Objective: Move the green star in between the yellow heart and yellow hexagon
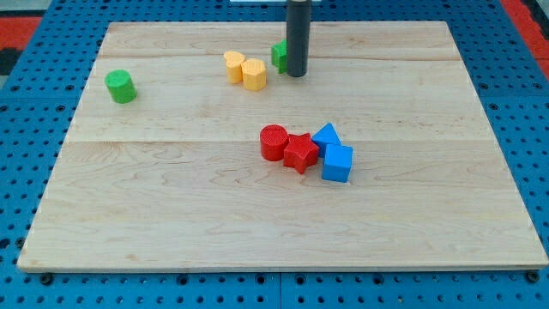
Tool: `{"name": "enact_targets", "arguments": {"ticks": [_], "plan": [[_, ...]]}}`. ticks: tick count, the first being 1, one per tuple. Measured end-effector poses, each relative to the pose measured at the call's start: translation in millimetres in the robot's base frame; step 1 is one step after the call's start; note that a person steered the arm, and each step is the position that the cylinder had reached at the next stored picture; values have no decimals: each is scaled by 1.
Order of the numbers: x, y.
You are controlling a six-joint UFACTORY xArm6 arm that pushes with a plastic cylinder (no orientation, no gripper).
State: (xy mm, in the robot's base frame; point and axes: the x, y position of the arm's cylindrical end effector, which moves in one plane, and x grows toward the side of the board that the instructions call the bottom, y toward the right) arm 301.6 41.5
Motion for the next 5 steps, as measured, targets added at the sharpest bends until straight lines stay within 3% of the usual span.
{"name": "enact_targets", "arguments": {"ticks": [1,2,5], "plan": [[-29,34],[-52,20],[0,-53]]}}
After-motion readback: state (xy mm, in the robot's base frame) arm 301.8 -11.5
